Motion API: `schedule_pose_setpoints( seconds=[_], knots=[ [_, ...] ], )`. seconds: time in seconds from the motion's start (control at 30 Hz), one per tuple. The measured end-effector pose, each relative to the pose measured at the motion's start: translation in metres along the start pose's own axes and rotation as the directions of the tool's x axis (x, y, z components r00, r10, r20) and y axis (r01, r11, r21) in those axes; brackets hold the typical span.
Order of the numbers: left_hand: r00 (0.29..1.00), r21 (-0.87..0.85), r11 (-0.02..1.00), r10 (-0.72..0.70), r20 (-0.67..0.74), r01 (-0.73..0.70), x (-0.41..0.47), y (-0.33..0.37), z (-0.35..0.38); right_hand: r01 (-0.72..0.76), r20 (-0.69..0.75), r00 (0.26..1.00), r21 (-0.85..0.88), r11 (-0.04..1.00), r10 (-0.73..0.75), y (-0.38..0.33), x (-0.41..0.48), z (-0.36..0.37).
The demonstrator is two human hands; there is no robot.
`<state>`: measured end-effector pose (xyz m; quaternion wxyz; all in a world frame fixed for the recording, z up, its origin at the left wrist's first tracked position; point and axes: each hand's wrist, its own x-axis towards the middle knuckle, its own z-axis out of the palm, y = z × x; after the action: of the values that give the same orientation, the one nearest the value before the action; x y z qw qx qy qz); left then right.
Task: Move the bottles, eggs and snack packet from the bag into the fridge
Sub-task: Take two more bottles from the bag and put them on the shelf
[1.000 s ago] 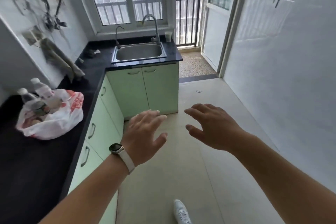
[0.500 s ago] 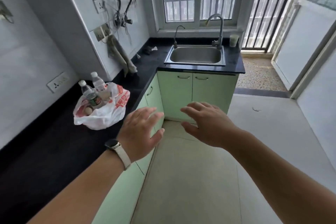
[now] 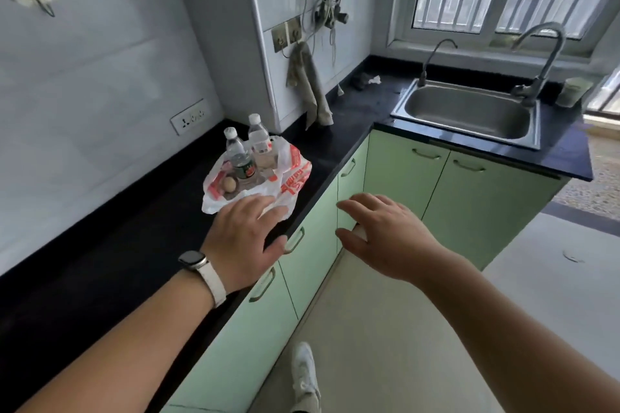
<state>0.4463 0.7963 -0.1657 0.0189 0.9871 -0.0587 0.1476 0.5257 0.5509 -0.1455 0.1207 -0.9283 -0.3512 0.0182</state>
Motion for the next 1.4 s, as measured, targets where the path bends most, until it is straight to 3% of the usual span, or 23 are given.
schedule_pose_setpoints(
  seconds=[0.3,0.47,0.67,0.8,0.97,1.1,1.23,1.4],
  knots=[
    [0.997,-0.020,0.999,-0.036,0.069,0.037,0.080,-0.126,0.052,-0.001,0.083,0.997,-0.062,0.998,0.006,-0.001,0.147,0.023],
    [0.985,-0.078,0.991,-0.099,0.144,0.111,0.099,-0.184,0.078,0.001,0.110,0.994,-0.064,0.998,0.006,-0.019,0.218,0.040],
    [0.964,-0.231,0.938,-0.237,0.119,0.259,0.110,-0.226,0.094,0.024,0.150,0.989,-0.087,0.996,-0.011,-0.030,0.279,0.050],
    [0.915,-0.418,0.814,-0.359,0.184,0.403,0.117,-0.238,0.113,-0.045,0.161,0.986,0.065,0.997,0.034,-0.026,0.318,0.056],
    [0.846,-0.497,0.685,-0.443,0.297,0.533,0.124,-0.247,0.143,-0.153,0.206,0.973,0.222,0.963,0.107,-0.012,0.356,0.070],
    [0.744,-0.599,0.467,-0.553,0.376,0.650,0.139,-0.248,0.153,-0.235,0.233,0.960,0.376,0.896,0.154,0.005,0.389,0.093],
    [0.587,-0.630,0.206,-0.648,0.485,0.748,0.150,-0.248,0.169,-0.323,0.330,0.929,0.508,0.798,0.166,0.021,0.413,0.114],
    [0.473,-0.612,0.082,-0.716,0.513,0.787,0.172,-0.254,0.188,-0.364,0.416,0.902,0.586,0.724,0.116,0.040,0.439,0.144]
  ],
)
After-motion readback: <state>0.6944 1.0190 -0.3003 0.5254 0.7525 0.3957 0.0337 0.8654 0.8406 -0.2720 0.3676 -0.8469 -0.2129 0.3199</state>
